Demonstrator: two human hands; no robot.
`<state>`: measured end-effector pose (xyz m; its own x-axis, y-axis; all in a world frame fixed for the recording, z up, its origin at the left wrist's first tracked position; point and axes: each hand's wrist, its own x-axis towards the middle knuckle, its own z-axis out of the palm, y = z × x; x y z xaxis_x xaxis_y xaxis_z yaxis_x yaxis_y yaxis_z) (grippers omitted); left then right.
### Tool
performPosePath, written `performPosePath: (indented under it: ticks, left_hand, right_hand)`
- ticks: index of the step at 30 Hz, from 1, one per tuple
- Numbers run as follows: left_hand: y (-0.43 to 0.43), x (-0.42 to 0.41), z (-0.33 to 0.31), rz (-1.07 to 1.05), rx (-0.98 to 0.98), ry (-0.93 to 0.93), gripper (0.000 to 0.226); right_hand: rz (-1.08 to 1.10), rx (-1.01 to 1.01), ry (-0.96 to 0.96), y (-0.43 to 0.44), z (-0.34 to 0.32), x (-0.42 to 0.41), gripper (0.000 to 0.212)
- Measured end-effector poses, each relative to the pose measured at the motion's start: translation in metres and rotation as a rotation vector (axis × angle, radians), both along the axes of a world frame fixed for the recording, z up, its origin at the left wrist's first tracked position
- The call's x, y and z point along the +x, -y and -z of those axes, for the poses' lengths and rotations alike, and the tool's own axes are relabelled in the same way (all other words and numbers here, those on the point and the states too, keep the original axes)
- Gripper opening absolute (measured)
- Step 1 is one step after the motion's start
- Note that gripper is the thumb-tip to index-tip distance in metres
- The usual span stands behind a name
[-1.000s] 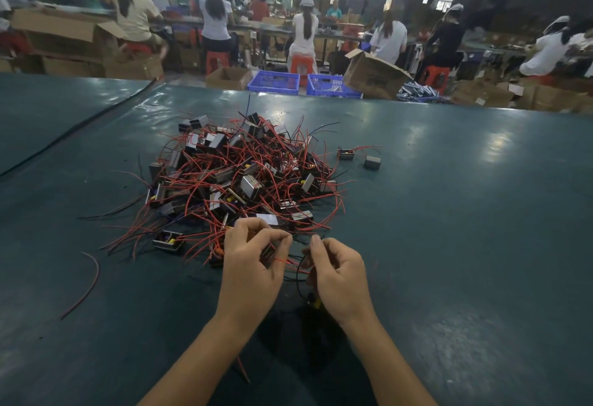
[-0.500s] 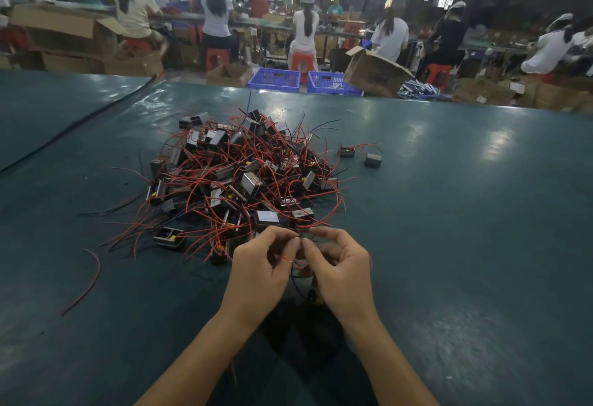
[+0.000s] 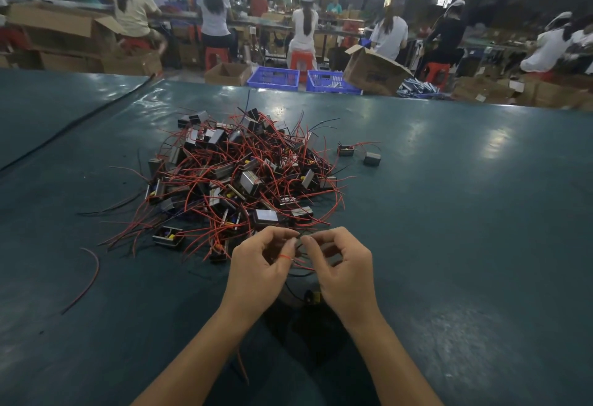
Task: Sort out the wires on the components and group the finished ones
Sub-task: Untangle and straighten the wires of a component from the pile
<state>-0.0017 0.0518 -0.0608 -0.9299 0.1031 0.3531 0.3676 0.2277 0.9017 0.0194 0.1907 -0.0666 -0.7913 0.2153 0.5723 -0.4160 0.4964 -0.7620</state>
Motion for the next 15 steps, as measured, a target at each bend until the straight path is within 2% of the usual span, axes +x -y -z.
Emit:
performPosePath:
  ticks: [3, 8, 12, 15]
  left_hand:
    - [0.000, 0.000, 0.000, 0.015, 0.005, 0.036, 0.021]
    - [0.001, 0.002, -0.001, 0.029, -0.037, 0.053, 0.027]
    - [0.001, 0.002, -0.001, 0.046, -0.042, 0.051, 0.023]
    - [0.001, 0.003, -0.002, 0.097, -0.057, 0.020, 0.014]
  right_hand:
    - [0.015, 0.181, -0.129, -0.006, 0.001, 0.000, 0.017]
    - [0.077, 0.303, -0.223, -0.011, 0.000, -0.001, 0.019]
    - [0.057, 0.244, -0.217, -0.015, 0.000, -0.002, 0.007]
    - [0.028, 0.213, -0.207, -0.014, 0.001, -0.003, 0.006]
